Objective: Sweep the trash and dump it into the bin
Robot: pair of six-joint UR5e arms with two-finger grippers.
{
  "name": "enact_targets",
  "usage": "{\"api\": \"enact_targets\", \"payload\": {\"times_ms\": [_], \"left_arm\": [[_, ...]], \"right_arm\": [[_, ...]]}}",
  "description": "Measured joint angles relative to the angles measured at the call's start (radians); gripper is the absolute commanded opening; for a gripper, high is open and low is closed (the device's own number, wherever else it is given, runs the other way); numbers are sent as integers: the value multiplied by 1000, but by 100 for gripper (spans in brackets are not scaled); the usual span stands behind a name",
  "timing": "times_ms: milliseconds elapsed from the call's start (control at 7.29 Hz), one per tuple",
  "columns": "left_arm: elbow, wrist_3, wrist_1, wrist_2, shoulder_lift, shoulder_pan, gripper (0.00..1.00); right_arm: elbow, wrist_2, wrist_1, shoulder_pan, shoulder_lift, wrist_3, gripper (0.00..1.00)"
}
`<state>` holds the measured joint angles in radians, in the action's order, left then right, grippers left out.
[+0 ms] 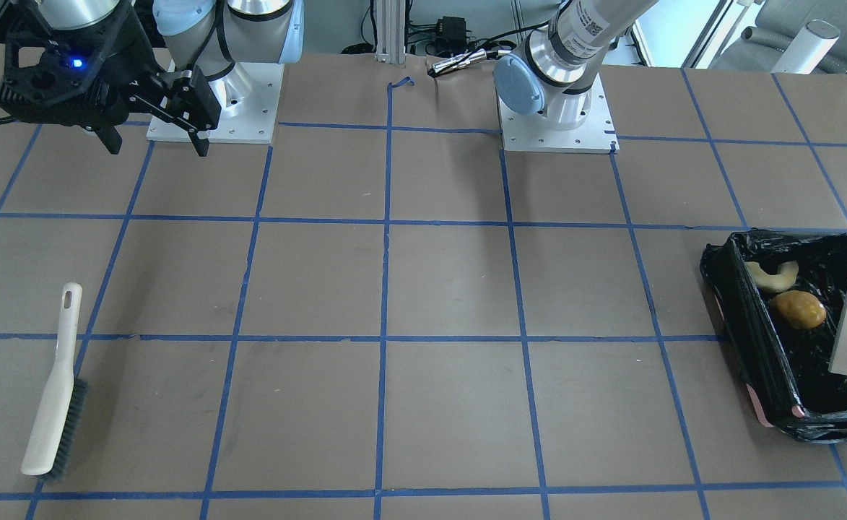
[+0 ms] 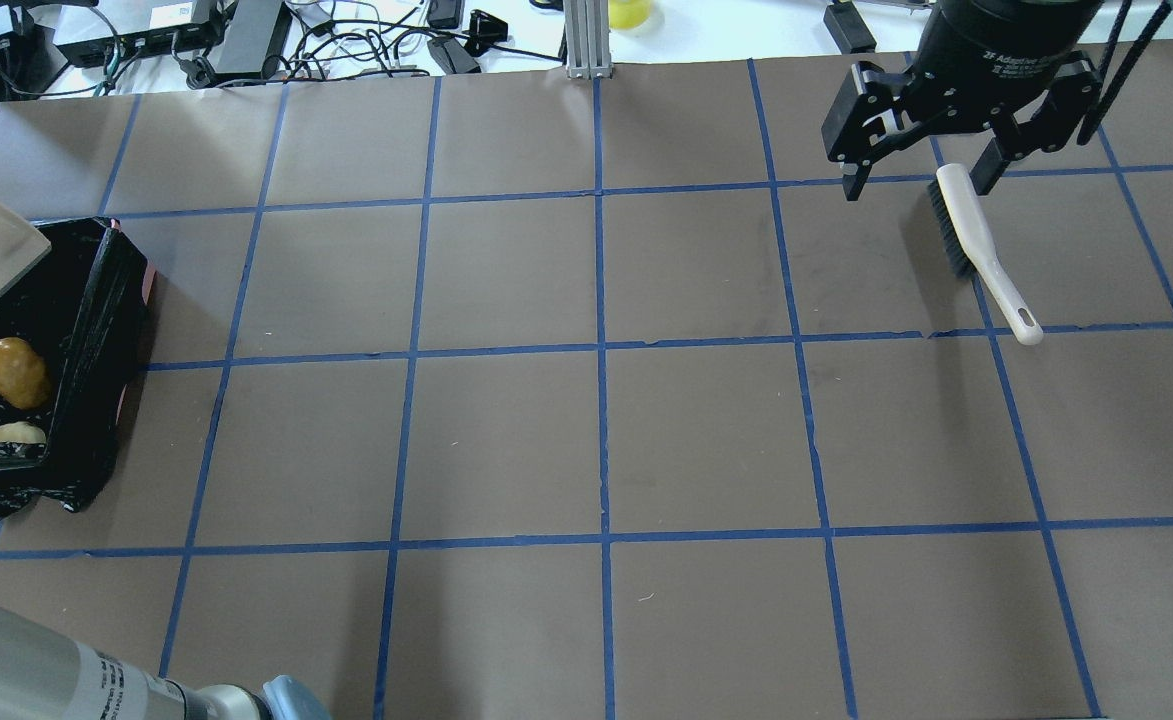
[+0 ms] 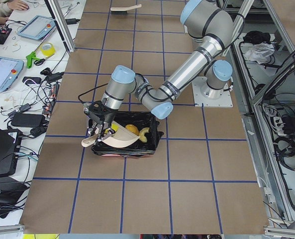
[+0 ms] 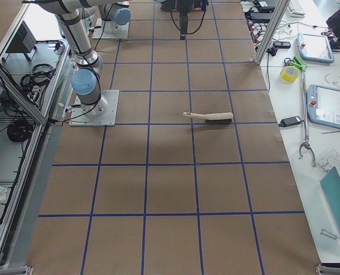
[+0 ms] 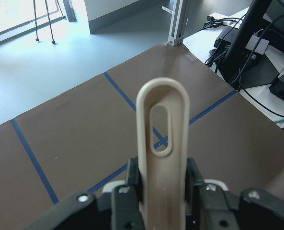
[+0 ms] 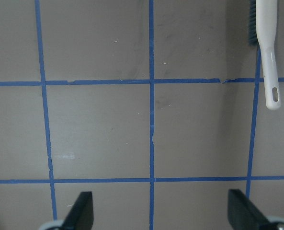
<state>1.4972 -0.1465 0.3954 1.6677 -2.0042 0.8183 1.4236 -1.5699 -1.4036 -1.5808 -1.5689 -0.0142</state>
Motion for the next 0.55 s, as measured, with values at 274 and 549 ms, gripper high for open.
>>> {"api": "enact_targets", "payload": {"times_ms": [274, 549], "left_arm": [[3, 74, -131, 0, 4, 5, 0], [28, 119, -234, 8, 20, 35, 0]], "right_arm": [[10, 11, 3, -1, -11, 4, 100], [14, 15, 3, -1, -15, 5, 100]]}}
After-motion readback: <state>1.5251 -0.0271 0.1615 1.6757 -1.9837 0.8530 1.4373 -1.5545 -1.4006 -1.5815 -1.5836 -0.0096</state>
